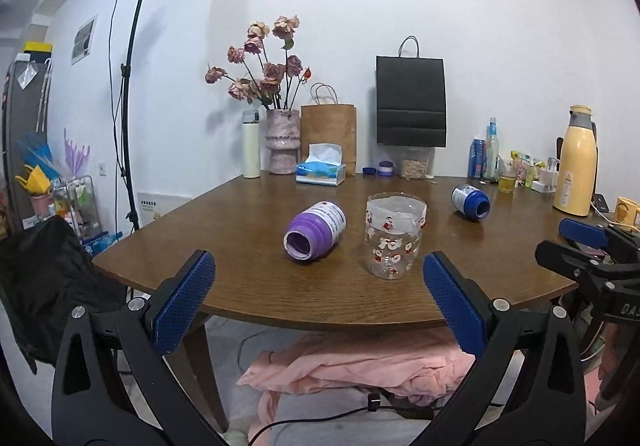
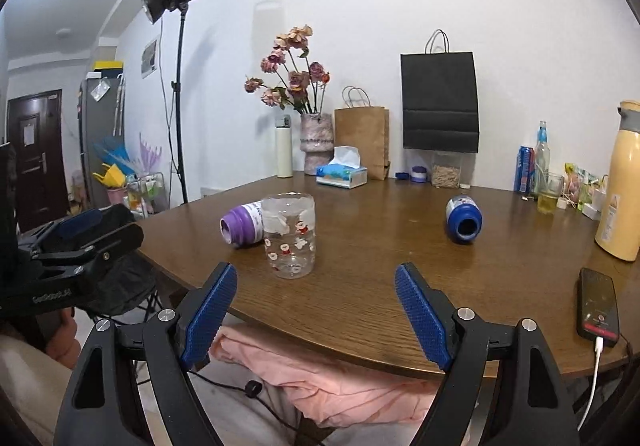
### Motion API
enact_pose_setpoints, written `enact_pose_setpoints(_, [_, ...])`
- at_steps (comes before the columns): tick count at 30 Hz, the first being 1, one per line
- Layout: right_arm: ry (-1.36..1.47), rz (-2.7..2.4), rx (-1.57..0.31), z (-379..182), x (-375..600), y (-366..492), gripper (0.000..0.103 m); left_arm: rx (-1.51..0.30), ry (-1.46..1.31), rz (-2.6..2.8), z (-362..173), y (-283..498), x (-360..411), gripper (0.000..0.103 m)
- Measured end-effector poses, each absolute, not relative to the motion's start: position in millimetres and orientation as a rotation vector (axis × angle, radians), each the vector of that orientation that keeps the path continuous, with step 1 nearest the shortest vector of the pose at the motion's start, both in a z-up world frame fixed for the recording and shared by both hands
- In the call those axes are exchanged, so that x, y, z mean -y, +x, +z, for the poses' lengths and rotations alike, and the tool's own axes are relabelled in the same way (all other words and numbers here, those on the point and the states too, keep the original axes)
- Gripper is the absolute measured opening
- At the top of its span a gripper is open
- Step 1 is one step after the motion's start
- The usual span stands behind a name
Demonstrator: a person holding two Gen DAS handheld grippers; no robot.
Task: Flip cup upright
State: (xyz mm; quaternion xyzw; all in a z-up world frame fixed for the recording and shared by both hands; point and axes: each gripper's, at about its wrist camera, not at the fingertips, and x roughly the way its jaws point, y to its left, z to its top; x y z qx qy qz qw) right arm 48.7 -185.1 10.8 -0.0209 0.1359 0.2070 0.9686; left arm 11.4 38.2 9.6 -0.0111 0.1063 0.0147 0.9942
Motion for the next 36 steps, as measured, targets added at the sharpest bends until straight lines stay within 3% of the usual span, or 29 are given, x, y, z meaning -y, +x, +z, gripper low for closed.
enact_pose_setpoints(36, [-0.041, 0.410, -0.240, 14.2, 187.6, 43.8, 0.086, -0.180, -0.030, 0.036, 18.5, 11.7, -39.9, 0.103])
